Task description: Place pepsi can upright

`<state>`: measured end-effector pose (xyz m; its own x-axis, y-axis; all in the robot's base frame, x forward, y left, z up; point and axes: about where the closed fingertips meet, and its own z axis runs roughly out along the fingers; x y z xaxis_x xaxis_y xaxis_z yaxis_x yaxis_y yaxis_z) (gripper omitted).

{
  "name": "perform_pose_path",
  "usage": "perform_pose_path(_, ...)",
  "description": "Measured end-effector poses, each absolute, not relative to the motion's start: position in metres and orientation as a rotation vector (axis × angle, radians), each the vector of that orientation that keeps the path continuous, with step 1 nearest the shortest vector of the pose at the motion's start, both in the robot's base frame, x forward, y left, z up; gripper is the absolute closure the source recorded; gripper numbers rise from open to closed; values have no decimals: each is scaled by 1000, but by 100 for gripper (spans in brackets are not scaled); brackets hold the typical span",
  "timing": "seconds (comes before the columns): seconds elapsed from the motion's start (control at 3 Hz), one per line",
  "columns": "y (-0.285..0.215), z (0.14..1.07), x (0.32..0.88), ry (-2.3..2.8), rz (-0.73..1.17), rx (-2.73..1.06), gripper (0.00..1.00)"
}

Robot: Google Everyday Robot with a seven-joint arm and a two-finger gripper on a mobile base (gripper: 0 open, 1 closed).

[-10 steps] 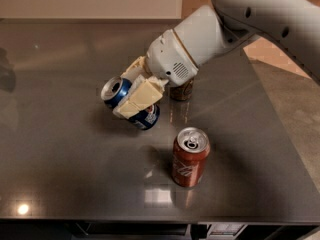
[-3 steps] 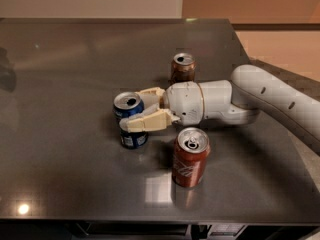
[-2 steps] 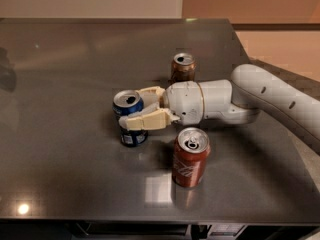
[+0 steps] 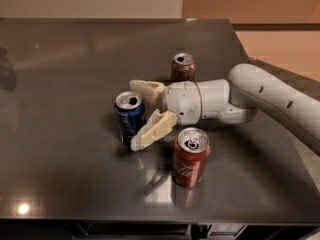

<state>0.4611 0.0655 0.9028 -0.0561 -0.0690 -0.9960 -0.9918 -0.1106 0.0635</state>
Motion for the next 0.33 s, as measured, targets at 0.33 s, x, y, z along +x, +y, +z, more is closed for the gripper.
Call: perform_pose_path(0.33, 66, 903, 461, 1247, 1306, -1313, 0)
